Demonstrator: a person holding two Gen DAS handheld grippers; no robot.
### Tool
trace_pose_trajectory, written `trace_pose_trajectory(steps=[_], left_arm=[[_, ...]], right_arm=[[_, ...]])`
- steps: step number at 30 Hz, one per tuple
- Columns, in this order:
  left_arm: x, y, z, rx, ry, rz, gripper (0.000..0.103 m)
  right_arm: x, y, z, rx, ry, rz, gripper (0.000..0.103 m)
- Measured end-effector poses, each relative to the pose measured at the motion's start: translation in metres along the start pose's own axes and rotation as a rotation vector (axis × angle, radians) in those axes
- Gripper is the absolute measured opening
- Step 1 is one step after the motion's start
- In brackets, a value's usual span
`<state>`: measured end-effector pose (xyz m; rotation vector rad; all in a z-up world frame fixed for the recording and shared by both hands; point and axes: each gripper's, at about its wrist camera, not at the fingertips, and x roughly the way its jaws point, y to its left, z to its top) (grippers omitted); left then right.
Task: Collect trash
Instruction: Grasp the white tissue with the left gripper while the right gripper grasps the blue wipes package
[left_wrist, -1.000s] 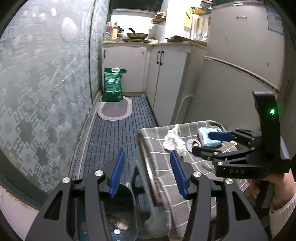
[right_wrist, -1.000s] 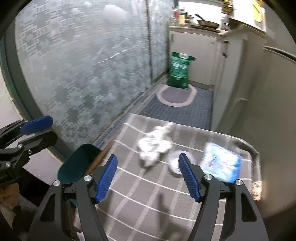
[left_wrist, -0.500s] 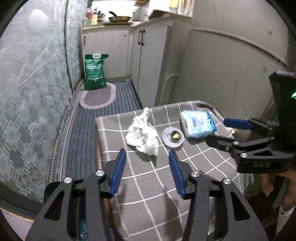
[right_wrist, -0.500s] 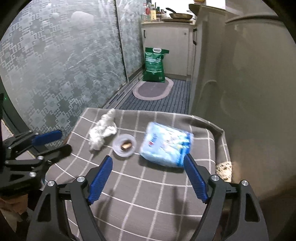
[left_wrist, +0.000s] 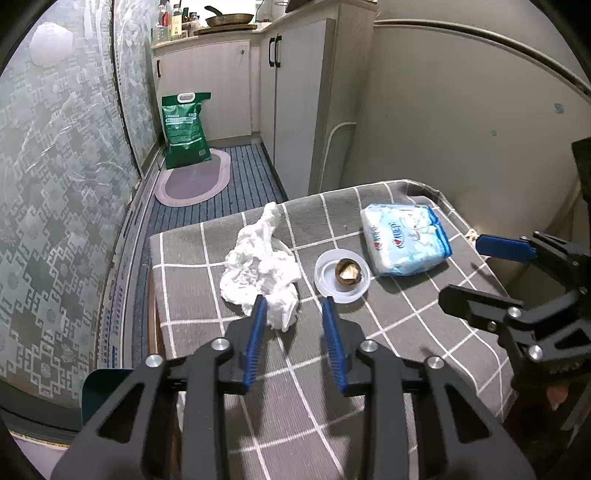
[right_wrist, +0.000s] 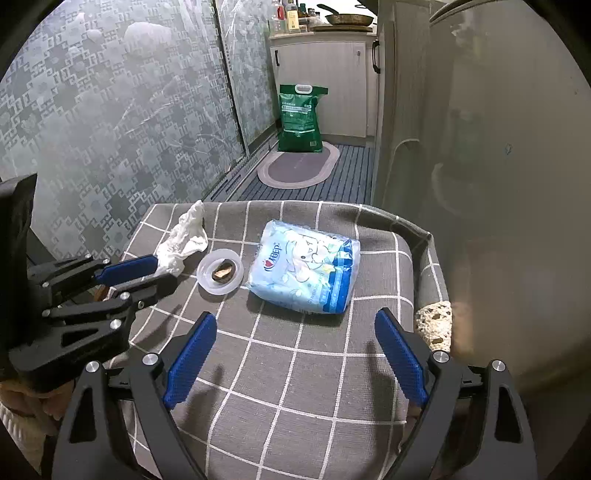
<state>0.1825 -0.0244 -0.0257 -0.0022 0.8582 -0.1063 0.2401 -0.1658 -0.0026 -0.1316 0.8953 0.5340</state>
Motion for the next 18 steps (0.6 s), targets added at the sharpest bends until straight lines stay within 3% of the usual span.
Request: trace_pose_trajectory(steps=[5,7,9,18], left_arm=[[0.008,-0.001,0.003,0.005,0.028,0.014,0.022],[0.012,0.001,0.003,0.004,0.047,0.019,0.012],[0.013,0.004,0.001,-0.006,0.05,0.014,0.009],[-0.013,0.014,0.001,-0.026,-0.028,-0.032,0.007]], right_arm=[[0.002,0.0,0.0,0.001,0.003,-0.004,0.088],[0.004,0.003,0.002,0.001,0.007,-0.01,0.088],[0.006,0.006,0.004,0.004,0.006,-0.026,0.088],[0.024,0.012,0.01,0.025,0.021,-0.128,0.088]])
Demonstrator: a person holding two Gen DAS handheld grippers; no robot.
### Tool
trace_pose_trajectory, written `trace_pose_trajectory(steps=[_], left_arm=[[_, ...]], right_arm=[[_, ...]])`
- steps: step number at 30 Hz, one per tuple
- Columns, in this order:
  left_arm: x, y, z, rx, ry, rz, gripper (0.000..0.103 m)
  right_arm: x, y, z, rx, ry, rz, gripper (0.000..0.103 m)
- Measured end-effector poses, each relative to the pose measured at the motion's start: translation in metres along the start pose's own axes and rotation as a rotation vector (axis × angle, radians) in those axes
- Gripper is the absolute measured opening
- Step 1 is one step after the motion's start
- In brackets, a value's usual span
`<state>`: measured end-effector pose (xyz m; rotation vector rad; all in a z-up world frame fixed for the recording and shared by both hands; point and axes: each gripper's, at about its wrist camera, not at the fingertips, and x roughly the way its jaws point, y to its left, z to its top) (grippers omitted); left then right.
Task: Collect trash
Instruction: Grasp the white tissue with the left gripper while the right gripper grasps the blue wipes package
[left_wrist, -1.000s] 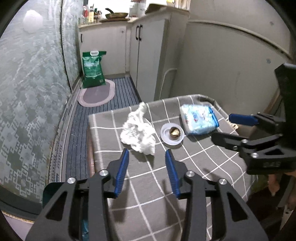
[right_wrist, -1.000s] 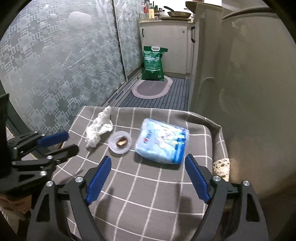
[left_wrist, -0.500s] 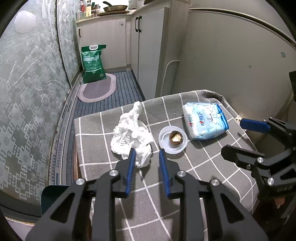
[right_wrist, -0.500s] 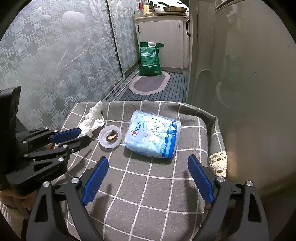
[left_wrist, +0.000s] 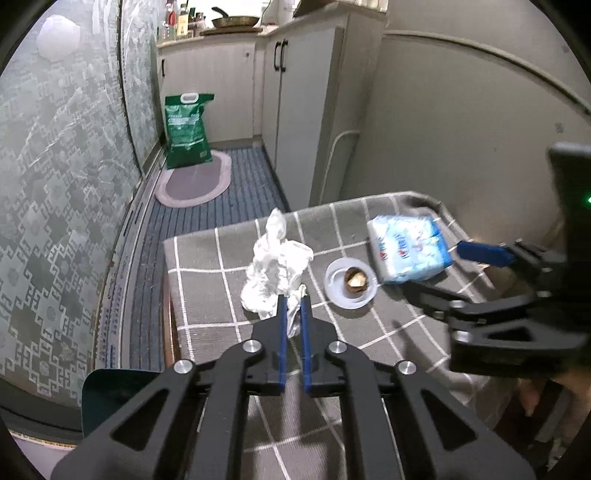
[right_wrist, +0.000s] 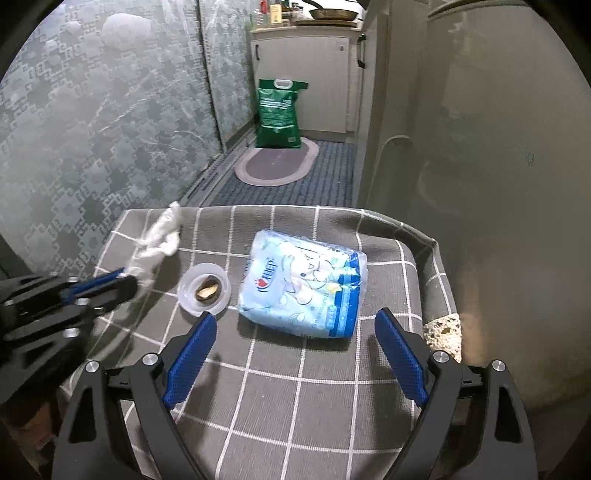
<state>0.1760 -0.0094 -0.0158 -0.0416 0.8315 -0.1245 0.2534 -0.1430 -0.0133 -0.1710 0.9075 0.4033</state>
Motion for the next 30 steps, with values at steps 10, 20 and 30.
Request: trace_pose_trajectory(steps=[10,20,30], left_arm=[[-0.022,0.012,-0.002,-0.022,-0.05,-0.066,0.007],[-0.048,0.028,-0.007,-0.042,-0.11,-0.09,0.007],[-0.062,0.05,-0.014,-0.055,-0.122,-0.08,0.007]], right_arm=[[0.017,0.01,0.01,0.02,0.023,-0.052,0.088],[0.03,0.011,0.018,0.065,0.029,-0.11,0.088],[0.043,0.018,0.028,0.09,0.049,-0.148,0.088]])
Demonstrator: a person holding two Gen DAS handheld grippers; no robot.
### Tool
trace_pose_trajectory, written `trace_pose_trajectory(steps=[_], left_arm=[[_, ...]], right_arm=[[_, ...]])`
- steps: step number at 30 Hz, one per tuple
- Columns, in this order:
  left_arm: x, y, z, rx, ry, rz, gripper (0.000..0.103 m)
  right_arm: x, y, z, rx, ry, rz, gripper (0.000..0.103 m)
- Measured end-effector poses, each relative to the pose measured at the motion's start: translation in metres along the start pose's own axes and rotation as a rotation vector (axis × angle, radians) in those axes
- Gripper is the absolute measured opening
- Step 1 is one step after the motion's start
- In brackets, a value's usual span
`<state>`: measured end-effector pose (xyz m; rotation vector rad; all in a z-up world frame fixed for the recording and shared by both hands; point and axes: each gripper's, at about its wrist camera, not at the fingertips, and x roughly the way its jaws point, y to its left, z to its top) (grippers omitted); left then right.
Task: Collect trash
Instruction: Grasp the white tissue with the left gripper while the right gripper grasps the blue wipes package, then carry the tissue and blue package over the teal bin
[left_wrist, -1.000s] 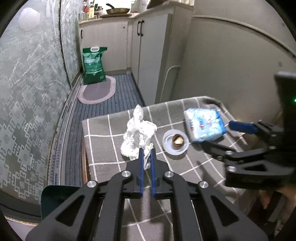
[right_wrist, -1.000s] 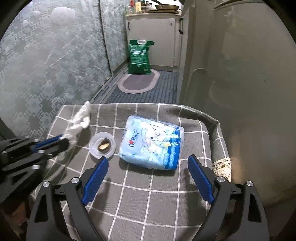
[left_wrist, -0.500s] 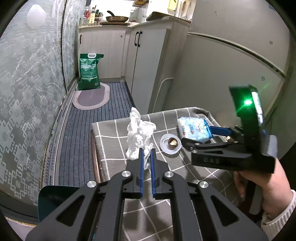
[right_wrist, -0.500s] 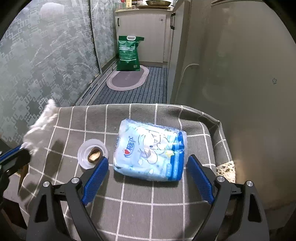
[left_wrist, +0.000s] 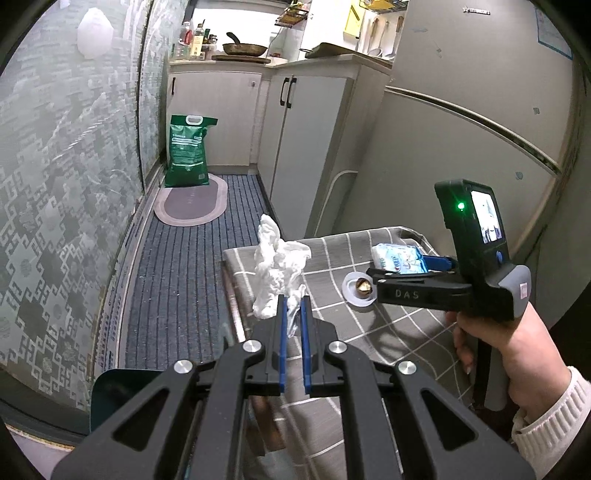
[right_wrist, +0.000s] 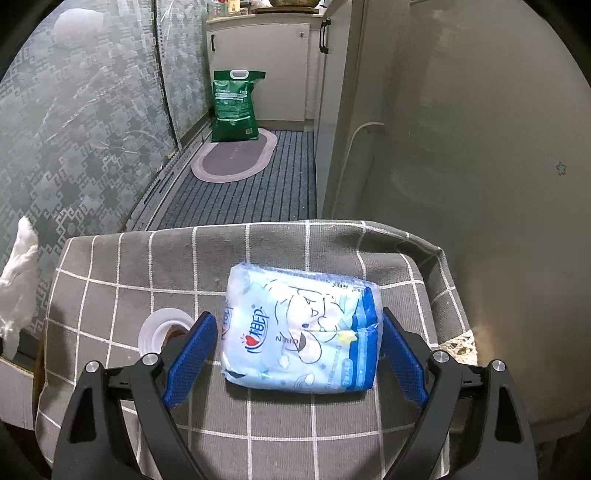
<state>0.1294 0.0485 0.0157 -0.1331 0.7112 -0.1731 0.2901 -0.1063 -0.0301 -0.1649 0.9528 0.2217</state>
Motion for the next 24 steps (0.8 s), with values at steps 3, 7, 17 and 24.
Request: trace_pose_trajectory(steps=[3,7,17,24], left_arm=[[-0.005,0.006,-0.002,-0.003,-0.004,0.006,0.007],[-0.013,0.016,-0.004,-0.011,-0.014,0.011,0.007],[-0.032,0.048,-0.02,-0.043,-0.006,0.052,0.007],[-0.035,0.066,-0.036,-0.063,0.025,0.067,0.007]], right_arm=[[-0.001,0.001,0.0,-0.014,0.0,-0.011,0.074],[-0.004,0.001,0.001,-0.005,-0.008,0.006,0.067],[-0.04,0.023,0.002,-0.053,-0.074,0.073,0.067],[-0.058,0.067,-0.003,-0.151,-0.091,0.149,0.067]])
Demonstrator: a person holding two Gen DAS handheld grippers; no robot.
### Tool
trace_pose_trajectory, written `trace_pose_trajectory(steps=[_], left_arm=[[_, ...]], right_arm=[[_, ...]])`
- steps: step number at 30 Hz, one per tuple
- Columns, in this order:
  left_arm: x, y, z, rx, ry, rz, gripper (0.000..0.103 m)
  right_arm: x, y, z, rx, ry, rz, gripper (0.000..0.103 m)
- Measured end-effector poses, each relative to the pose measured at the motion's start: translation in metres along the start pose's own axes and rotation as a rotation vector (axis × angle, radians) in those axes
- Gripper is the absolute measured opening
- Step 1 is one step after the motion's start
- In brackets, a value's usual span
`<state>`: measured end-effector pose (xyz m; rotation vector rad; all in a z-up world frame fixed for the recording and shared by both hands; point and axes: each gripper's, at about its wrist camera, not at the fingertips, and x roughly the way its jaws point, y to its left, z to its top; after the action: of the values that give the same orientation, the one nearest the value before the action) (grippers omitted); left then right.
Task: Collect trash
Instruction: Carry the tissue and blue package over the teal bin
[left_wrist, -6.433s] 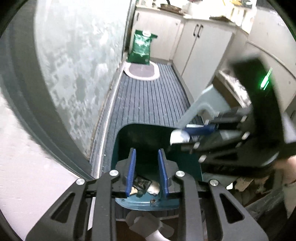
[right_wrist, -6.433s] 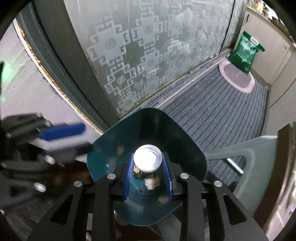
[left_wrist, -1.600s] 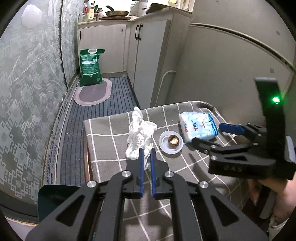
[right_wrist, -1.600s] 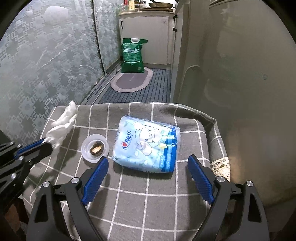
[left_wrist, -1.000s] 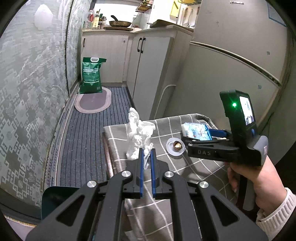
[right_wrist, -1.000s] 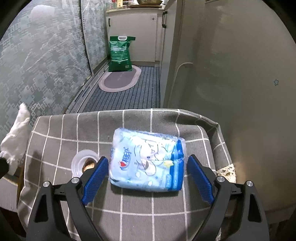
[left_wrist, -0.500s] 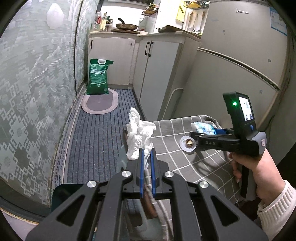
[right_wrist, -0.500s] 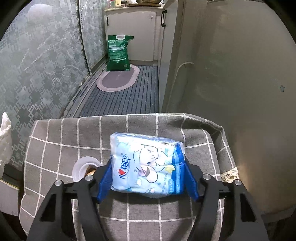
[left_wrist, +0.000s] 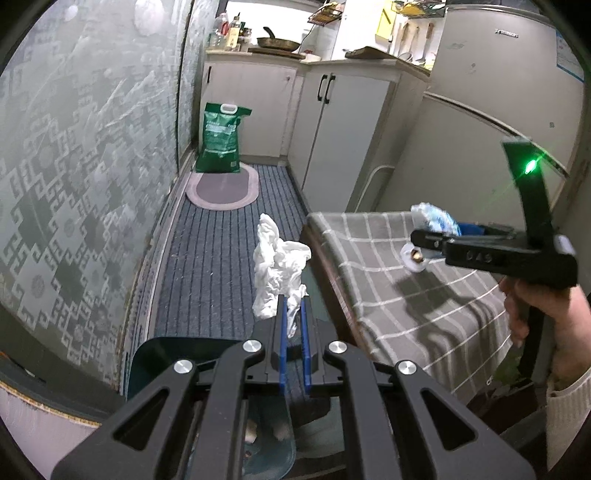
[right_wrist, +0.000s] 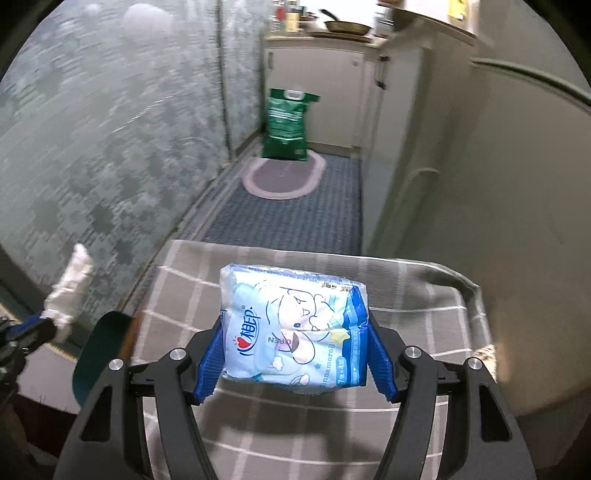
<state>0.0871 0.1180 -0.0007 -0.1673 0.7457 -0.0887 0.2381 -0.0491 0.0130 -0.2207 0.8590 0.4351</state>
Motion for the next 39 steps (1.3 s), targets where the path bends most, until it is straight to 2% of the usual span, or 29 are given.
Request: trace_pose_trajectory(steps=[9,18,26,39], left_arm=[[0.008,0.025,-0.027,0.009,0.067,0.044,0.007],[0.017,0.055,-0.051,-0.025,0.138,0.075,0.007],[0.031,0.067,-0.074,-0.017,0.212,0.077,0.007],[0.048,0.085,-0.103,-0.008,0.319,0.082,0.007]], right_arm=[[-0.003,0.059,0.007,-0.1,-0.004,0.077,0.067],[-0.006,0.097,0.011,-0.143,-0.01,0.15,0.067],[-0.008,0.132,0.011,-0.207,-0.011,0.226,0.068],[0.002,0.171,0.007,-0.276,0.032,0.268,0.068]])
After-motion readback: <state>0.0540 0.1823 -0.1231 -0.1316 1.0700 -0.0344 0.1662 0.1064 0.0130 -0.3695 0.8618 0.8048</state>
